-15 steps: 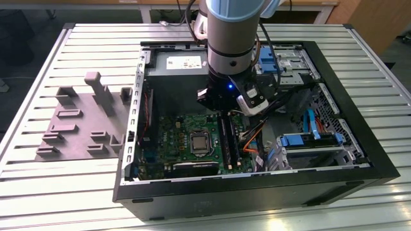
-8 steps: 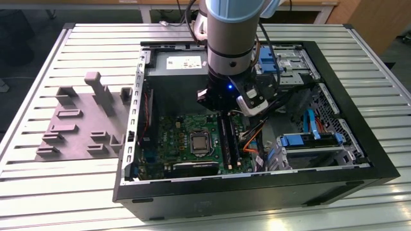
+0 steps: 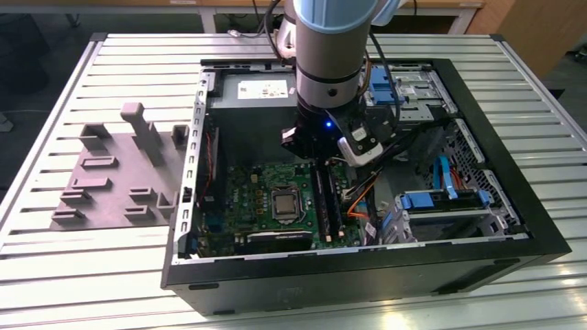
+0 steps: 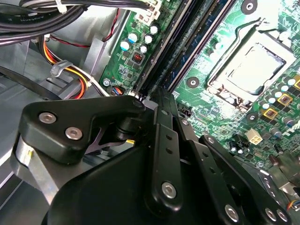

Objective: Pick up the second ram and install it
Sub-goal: 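Press down the second ram until it locks into place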

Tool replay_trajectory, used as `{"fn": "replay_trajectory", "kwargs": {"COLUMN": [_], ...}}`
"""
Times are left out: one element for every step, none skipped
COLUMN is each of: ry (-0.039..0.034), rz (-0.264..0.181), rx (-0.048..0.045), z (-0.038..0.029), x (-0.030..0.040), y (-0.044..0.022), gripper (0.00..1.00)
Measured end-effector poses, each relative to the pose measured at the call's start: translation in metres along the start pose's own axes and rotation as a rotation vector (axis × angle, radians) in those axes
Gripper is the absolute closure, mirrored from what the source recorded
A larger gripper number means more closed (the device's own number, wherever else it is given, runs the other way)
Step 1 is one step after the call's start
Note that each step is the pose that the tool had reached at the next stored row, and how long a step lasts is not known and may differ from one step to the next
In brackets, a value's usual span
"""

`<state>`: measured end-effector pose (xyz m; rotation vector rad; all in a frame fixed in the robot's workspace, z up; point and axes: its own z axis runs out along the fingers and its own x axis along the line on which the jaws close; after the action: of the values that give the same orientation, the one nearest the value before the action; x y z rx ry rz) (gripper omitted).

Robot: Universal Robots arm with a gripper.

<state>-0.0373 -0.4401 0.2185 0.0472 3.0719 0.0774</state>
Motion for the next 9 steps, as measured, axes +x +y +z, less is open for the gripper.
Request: {"fn": "replay_trajectory", "kwargs": {"ry": [0.0000,0.0000,0.0000,0.0000,0.0001,0.0001,0.0000,0.0000,0.0000], "rz": [0.000,0.000,0.000,0.000,0.000,0.000,0.000,0.000,0.000], "rx": [0.0000,-0.0002,-0.0001,0.0000,0.0002,0.0002,0.0000,-0.0002,-0.0001], "z": [0.0001,0.0004,0.0006,0.0007,0.0008,0.0009,0.0009,0.0010,0.0010], "x": [0.0000,0.0000,0.0000,0.0000,0.0001,0.0001,0.0001,0.0001,0.0001], "y": [0.0000,0.0000,0.0000,0.0000,0.0000,-0.0001,-0.0001,0.0000,0.0000], "gripper": [0.89,0.89,0.89,0.89,0.89,0.89,0.89,0.89,0.89]}}
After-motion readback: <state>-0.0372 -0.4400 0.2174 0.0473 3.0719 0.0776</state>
